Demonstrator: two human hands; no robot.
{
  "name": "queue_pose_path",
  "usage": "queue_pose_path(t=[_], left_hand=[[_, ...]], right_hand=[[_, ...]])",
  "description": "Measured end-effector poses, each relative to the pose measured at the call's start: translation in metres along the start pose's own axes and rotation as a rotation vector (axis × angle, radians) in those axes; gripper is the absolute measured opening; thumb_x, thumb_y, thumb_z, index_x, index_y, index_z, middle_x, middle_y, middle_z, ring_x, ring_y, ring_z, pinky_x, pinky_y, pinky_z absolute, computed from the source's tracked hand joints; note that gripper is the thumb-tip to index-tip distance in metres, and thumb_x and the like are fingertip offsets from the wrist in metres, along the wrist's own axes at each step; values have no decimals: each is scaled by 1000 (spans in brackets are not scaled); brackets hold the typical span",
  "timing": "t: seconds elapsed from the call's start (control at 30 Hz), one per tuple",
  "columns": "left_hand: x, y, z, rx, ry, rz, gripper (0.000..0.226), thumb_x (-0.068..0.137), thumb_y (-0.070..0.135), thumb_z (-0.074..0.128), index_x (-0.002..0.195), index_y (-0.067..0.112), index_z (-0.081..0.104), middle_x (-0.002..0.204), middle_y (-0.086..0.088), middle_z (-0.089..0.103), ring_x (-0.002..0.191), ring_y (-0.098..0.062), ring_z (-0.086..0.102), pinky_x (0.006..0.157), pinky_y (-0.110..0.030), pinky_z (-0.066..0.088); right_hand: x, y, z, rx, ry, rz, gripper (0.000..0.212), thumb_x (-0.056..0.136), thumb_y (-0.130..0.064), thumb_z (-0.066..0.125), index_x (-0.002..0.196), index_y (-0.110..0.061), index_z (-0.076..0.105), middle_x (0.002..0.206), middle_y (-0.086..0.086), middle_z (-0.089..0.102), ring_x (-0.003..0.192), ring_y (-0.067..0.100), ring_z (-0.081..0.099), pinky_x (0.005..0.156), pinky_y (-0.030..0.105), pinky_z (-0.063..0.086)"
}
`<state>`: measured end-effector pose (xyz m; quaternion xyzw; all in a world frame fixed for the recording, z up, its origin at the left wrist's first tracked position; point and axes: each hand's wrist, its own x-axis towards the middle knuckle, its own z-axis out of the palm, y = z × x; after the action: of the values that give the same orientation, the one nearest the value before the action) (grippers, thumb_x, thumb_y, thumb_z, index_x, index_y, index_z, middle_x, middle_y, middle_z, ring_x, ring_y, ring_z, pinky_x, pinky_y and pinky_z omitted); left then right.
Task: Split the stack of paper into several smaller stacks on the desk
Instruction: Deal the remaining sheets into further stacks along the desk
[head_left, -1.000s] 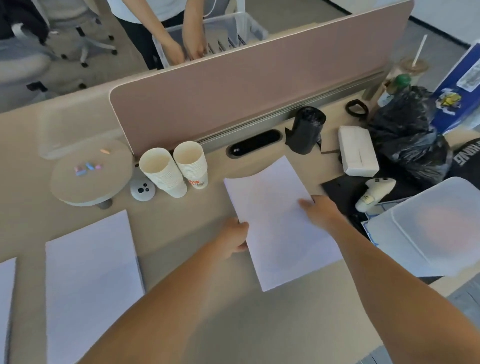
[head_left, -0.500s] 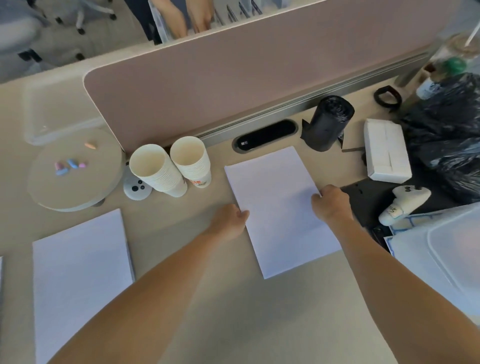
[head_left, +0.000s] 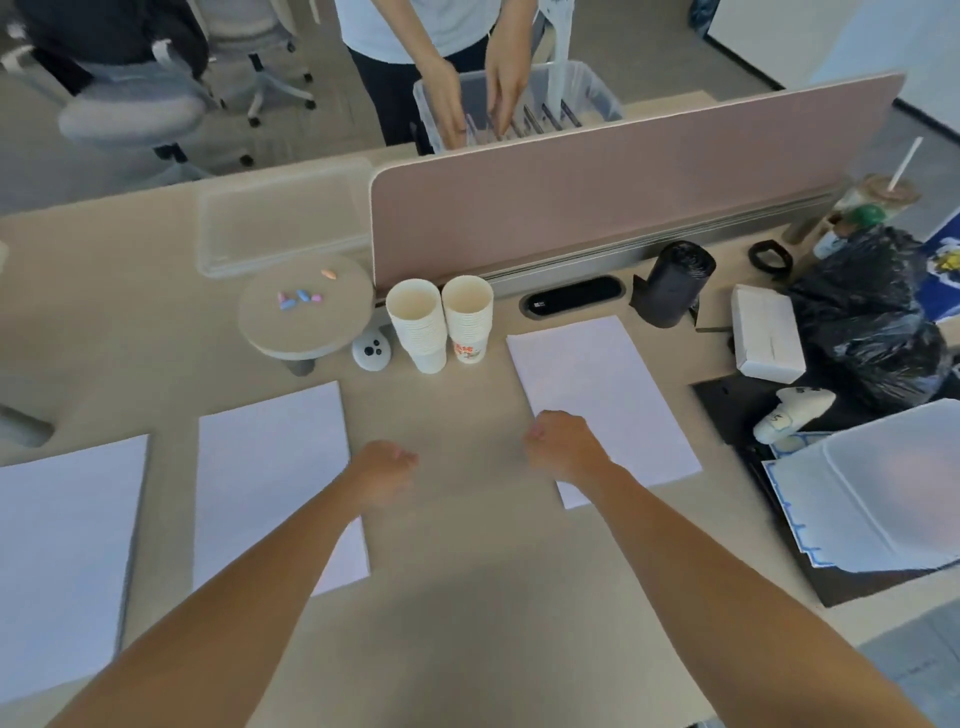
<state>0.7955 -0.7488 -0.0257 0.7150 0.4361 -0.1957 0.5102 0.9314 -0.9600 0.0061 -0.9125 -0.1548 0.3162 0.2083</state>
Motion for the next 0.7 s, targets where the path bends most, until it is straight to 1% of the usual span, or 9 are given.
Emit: queue_pose_path(t=[0.1, 0.2, 0.27, 0.33, 0.4, 0.47, 0.53, 0.6, 0.7], left_hand=[[-30, -48, -34, 141, 147, 2, 35, 93, 41, 56, 111, 13, 65, 116, -10, 65, 100, -27, 61, 83, -33, 47], [-50, -95, -61, 136, 314, -77, 61, 93, 49, 53, 140, 11, 46, 139, -11, 51, 122, -32, 54, 95, -37, 47], [-54, -127, -79, 73, 410, -142, 71, 91, 49, 57, 145, 7, 37, 144, -17, 44, 128, -35, 49, 98, -40, 45], [-56, -154, -95, 0, 479, -197, 75, 89, 45, 61, 145, 2, 35, 145, -20, 42, 130, -37, 46, 103, -42, 42], [-57, -176, -107, -91, 502, -224, 74, 87, 41, 64, 143, 0, 36, 142, -19, 46, 127, -37, 50, 101, -42, 44], [-57, -193, -114, -186, 485, -239, 73, 87, 38, 65, 143, 2, 35, 140, -17, 48, 125, -36, 51, 99, -41, 45], [-58, -206, -119, -222, 450, -251, 75, 87, 37, 65, 146, 3, 31, 143, -17, 46, 125, -35, 51, 100, -40, 44], [-56, -213, -121, -246, 423, -231, 73, 89, 35, 64, 145, 3, 32, 142, -14, 47, 124, -34, 52, 96, -36, 44], [-57, -212, -123, -349, 355, -233, 72, 92, 31, 63, 150, 7, 25, 145, -12, 42, 127, -31, 48, 97, -33, 38]], right_hand=[[-27, -35, 37, 45, -92, -37, 30, 95, -23, 49, 110, -5, 68, 115, 11, 67, 110, 29, 63, 90, 37, 53], [-38, -66, 80, 128, -124, -33, 31, 91, -26, 54, 103, -1, 67, 102, 15, 70, 97, 30, 67, 82, 38, 53], [-43, -86, 107, 158, -129, -22, 29, 88, -27, 56, 86, 1, 62, 83, 13, 62, 75, 24, 60, 67, 32, 47], [-47, -104, 135, 138, -162, -24, 23, 89, -28, 55, 73, -11, 55, 78, 10, 57, 70, 18, 52, 66, 29, 42], [-46, -115, 162, 140, -168, -26, 14, 89, -30, 55, 86, -17, 59, 84, 5, 58, 78, 18, 54, 72, 30, 47], [-45, -121, 182, 177, -151, 16, 28, 87, -34, 57, 108, -16, 59, 96, 1, 59, 95, 23, 59, 77, 29, 44], [-46, -127, 195, 190, -105, 74, 34, 88, -33, 57, 116, -14, 57, 103, 1, 59, 104, 25, 60, 78, 26, 40], [-47, -131, 203, 208, -89, 100, 26, 85, -32, 56, 107, -18, 56, 96, 3, 56, 91, 24, 57, 71, 27, 38], [-47, -136, 210, 221, -109, 102, 22, 73, -38, 56, 77, -18, 47, 76, 5, 52, 66, 23, 50, 55, 27, 34]])
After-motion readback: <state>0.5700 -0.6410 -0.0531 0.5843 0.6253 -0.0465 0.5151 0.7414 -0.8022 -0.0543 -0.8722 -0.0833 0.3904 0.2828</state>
